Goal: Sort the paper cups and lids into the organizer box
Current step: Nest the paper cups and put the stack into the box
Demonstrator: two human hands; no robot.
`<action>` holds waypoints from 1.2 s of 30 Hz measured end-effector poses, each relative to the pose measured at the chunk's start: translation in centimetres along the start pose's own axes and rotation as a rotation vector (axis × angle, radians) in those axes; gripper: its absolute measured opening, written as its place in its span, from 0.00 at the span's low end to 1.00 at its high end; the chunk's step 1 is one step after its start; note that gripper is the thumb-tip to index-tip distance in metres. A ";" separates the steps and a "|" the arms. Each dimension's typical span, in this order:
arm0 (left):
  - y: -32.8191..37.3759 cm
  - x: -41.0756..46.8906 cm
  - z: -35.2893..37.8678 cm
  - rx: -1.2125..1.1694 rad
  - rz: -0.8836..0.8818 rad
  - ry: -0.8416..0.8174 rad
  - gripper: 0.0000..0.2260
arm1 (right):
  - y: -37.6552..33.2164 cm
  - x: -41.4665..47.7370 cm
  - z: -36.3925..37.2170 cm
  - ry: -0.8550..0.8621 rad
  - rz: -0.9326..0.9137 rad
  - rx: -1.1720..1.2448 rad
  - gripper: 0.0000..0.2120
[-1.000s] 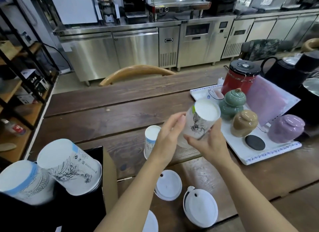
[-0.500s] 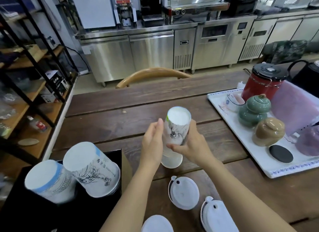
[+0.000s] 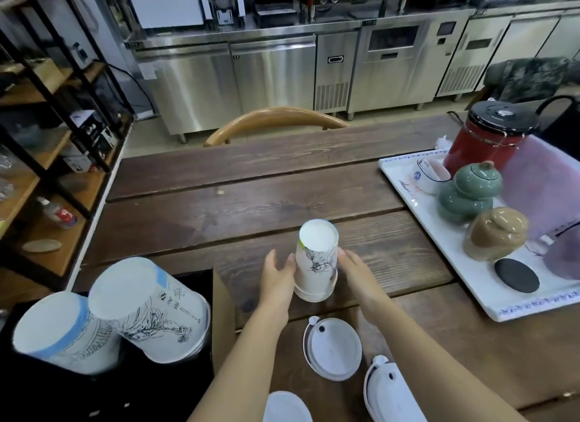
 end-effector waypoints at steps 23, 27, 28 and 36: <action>6.0 -6.0 -1.7 -0.157 0.227 -0.124 0.26 | -9.2 -7.2 3.6 -0.188 -0.249 0.328 0.22; 8.7 -9.2 -4.0 -0.175 0.358 -0.023 0.33 | -12.7 -10.1 5.1 -0.286 -0.378 0.417 0.21; 9.5 -10.1 -4.7 -0.176 0.387 0.010 0.34 | -13.5 -11.0 5.5 -0.313 -0.403 0.431 0.21; 12.2 -16.4 -11.4 -0.143 0.539 0.167 0.28 | -17.6 -16.9 9.7 -0.481 -0.475 0.429 0.22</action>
Point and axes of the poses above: each hand's wrist, its own x-axis towards the middle knuckle, its own z-axis out of the palm, y = z × x, the point moved 2 cm from there along x, towards the middle knuckle, and after that the axes turned 12 degrees about x, right-handed, at the moved point
